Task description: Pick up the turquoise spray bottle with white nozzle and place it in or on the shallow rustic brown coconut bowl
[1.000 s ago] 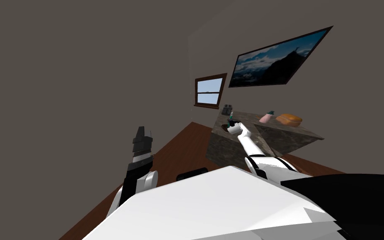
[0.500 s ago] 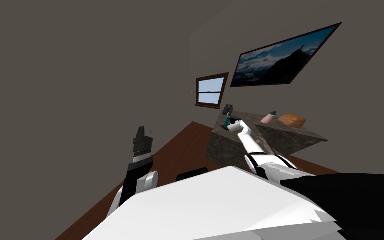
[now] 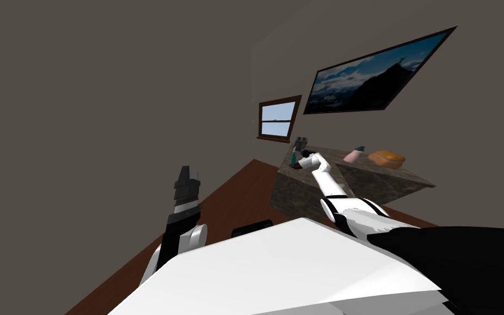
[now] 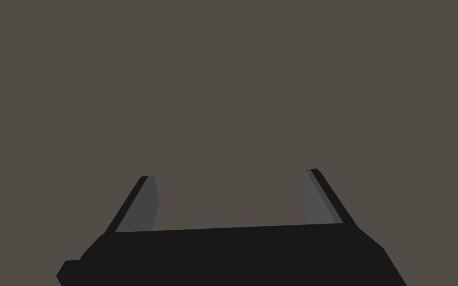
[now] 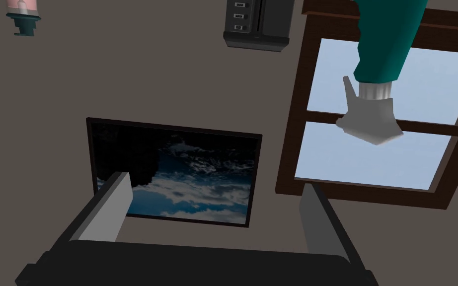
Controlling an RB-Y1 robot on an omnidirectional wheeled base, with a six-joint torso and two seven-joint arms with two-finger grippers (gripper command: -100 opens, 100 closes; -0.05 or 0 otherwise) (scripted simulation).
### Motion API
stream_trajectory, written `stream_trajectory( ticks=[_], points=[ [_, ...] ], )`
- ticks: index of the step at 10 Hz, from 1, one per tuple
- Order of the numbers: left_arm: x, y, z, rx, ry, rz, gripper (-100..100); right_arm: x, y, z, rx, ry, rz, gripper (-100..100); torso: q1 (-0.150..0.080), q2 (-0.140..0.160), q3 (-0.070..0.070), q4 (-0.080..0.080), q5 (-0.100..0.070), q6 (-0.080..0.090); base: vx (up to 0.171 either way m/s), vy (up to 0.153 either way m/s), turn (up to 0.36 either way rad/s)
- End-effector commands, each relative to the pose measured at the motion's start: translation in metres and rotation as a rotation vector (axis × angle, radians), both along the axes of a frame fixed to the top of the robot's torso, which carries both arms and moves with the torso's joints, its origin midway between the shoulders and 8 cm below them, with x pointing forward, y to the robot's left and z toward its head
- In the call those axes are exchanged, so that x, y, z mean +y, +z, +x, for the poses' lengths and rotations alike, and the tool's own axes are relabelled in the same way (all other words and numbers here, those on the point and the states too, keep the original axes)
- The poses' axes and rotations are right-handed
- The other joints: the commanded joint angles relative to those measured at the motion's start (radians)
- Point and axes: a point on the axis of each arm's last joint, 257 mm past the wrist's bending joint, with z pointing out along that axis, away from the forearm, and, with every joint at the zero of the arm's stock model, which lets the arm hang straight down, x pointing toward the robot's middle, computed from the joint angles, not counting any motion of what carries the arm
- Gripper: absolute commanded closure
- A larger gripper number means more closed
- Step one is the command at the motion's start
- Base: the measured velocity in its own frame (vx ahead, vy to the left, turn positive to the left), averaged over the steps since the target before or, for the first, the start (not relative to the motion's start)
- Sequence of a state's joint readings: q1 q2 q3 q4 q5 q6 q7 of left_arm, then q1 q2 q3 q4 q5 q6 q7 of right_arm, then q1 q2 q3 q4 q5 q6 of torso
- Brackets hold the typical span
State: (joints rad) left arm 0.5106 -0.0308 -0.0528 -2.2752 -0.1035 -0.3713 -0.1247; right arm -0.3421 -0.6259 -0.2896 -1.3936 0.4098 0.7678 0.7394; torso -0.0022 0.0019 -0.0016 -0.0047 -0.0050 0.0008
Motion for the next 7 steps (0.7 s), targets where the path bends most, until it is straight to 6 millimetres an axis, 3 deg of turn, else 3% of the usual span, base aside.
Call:
stream_trajectory(
  ticks=[1,2,7],
  points=[
    [0.0,0.0,0.0,0.0,0.0,0.0,0,0.0,0.0,0.0,0.0,0.0,0.0,-100,0.0,0.0,0.0,0.0,0.0,0.0,-0.018,-0.008,0.011],
    [0.0,0.0,0.0,0.0,0.0,0.0,0,-0.0002,0.0003,-0.0002,0.001,-0.001,0.0,0,0.0,-0.001,-0.001,0.0,0.0,0.0,0.0,0.0,0.0],
    [0.0,0.0,0.0,0.0,0.0,0.0,0,-0.0002,0.0002,-0.0002,0.001,-0.001,0.0,0,0.001,-0.003,-0.002,-0.001,0.0,0.0,0.0,0.0,0.0]
  ],
)
